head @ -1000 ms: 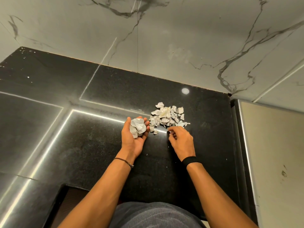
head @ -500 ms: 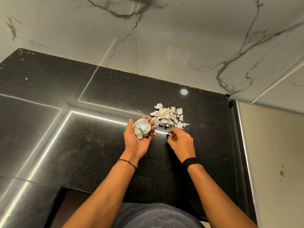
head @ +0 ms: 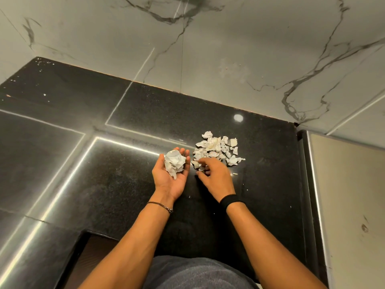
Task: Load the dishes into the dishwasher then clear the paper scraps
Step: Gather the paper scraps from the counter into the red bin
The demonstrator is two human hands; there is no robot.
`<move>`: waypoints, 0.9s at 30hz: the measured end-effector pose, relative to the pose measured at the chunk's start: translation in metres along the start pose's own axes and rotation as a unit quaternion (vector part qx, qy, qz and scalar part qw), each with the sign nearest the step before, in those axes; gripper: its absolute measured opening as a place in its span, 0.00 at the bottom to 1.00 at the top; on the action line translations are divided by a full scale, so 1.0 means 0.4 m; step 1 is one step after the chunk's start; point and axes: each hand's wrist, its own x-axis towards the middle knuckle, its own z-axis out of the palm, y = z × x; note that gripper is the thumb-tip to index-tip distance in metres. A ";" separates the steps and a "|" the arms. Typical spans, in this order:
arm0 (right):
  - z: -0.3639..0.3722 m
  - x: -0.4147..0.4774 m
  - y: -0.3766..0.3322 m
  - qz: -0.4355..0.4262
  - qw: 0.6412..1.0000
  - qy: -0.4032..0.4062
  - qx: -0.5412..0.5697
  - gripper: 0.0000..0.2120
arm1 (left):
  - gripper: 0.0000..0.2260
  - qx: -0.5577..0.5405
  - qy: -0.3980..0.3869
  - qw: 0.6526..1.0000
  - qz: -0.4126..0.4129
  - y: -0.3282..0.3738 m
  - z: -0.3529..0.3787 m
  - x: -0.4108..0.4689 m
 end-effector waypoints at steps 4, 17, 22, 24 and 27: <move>0.016 -0.016 0.015 -0.031 0.996 0.022 -0.077 0.08 | 0.22 0.007 0.008 1.000 0.016 0.016 -0.002 0.011; -0.005 -0.007 -0.077 0.039 0.973 0.057 0.220 0.06 | 0.17 0.006 0.007 1.000 0.016 -0.014 0.017 0.020; 0.044 0.010 -0.022 0.011 1.000 0.026 -0.005 0.08 | 0.17 0.007 0.008 1.000 0.028 0.018 0.008 0.023; 0.057 0.009 -0.013 -0.020 0.998 0.014 -0.061 0.05 | 0.17 0.022 0.005 0.999 0.032 0.026 0.006 0.022; 0.046 -0.012 -0.006 -0.001 0.999 0.013 -0.045 0.03 | 0.19 0.039 0.004 0.998 0.040 0.037 0.005 0.026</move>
